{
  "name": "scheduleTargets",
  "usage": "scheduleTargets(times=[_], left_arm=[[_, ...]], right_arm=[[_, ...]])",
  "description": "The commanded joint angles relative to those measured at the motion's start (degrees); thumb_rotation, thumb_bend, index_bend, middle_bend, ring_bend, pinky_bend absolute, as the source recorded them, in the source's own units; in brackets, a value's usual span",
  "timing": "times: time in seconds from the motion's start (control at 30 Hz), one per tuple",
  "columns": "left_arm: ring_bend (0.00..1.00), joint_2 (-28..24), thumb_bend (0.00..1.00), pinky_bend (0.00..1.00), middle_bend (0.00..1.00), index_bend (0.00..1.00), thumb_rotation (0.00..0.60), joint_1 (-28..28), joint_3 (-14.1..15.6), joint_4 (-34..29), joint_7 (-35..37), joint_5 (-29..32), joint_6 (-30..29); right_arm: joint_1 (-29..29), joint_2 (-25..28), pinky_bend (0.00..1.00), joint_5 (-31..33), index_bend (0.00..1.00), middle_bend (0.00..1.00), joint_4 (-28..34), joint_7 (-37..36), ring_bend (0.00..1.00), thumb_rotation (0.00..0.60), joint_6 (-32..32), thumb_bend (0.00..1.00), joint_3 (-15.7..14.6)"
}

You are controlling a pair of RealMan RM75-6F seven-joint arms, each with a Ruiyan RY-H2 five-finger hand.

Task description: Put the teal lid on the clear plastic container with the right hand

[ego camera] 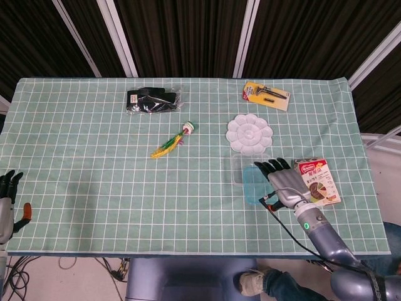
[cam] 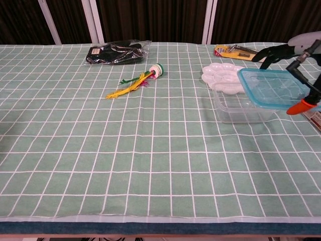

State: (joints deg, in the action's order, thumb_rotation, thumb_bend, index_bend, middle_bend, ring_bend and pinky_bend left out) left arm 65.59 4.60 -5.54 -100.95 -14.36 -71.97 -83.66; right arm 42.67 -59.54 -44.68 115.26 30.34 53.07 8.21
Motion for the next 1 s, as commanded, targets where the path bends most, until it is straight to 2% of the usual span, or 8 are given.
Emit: scheduleTargets(times=[0.03, 0.2, 0.3, 0.53, 1.0], left_arm=[[0.00, -0.03, 0.53, 0.00, 0.00, 0.07, 0.600, 0.08, -0.07, -0.04, -0.03, 0.16, 0.14], [0.00, -0.16, 0.53, 0.00, 0.00, 0.07, 0.600, 0.17, -0.14, -0.10, 0.12, 0.48, 0.41], [0.00, -0.27, 0.52, 0.00, 0.00, 0.07, 0.600, 0.18, -0.18, -0.10, 0.30, 0.63, 0.51], [0.00, -0.54, 0.53, 0.00, 0.00, 0.07, 0.600, 0.18, -0.26, -0.13, 0.55, 1.09, 0.70], [0.00, -0.59, 0.53, 0.00, 0.00, 0.07, 0.600, 0.26, -0.22, -0.27, 0.30, 1.46, 0.86]], right_arm=[[7.23, -3.37, 0.00, 9.49, 0.00, 0.43, -6.19, 5.05, 0.09, 0.600, -3.66, 0.24, 1.33], [12.29, -8.25, 0.00, 17.43, 0.00, 0.43, -11.90, 7.77, 0.09, 0.600, -3.75, 0.24, 1.36], [14.36, -10.43, 0.00, 20.00, 0.00, 0.43, -14.46, 9.09, 0.09, 0.600, -3.48, 0.24, 1.04], [16.00, -14.79, 0.00, 20.24, 0.00, 0.43, -19.36, 8.96, 0.09, 0.600, -2.61, 0.24, 0.18], [17.34, -16.34, 0.00, 21.46, 0.00, 0.43, -21.27, 8.78, 0.09, 0.600, -2.74, 0.24, -1.54]])
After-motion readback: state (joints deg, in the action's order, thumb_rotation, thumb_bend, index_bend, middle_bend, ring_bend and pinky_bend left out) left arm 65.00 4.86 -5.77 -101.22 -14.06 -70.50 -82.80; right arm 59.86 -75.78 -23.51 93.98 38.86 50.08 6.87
